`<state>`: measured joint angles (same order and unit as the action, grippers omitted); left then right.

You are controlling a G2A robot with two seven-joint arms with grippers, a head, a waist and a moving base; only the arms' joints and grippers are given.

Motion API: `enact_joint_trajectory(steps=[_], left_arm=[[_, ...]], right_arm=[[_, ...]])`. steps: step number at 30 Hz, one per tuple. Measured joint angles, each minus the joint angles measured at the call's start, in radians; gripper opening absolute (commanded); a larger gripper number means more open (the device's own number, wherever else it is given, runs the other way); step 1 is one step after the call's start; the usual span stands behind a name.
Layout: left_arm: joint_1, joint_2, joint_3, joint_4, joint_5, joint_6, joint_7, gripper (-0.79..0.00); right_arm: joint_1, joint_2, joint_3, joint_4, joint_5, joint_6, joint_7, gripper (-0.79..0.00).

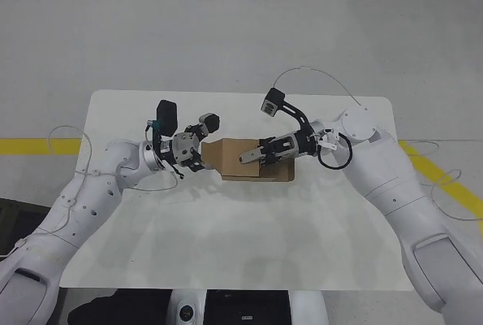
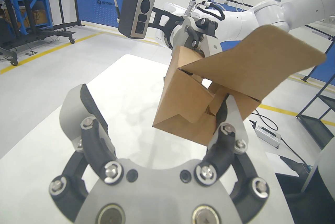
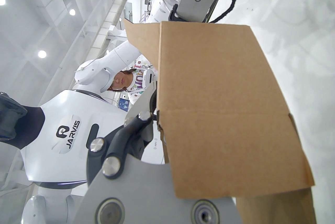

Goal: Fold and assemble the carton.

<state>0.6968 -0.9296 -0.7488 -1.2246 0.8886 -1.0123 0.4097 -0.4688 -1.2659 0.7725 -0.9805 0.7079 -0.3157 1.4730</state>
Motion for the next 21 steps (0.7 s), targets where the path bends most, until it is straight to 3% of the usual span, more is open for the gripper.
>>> enact_joint_trajectory(steps=[9,21], left_arm=[[0.007,0.002,-0.021,0.022,0.011,0.000,0.016,0.000],[0.069,0.049,-0.132,-0.037,0.027,0.000,0.064,0.000]], right_arm=[[0.004,0.003,0.029,0.053,-0.038,-0.007,-0.011,-0.785],[-0.013,0.020,0.050,0.051,-0.168,0.036,-0.056,-0.785]])
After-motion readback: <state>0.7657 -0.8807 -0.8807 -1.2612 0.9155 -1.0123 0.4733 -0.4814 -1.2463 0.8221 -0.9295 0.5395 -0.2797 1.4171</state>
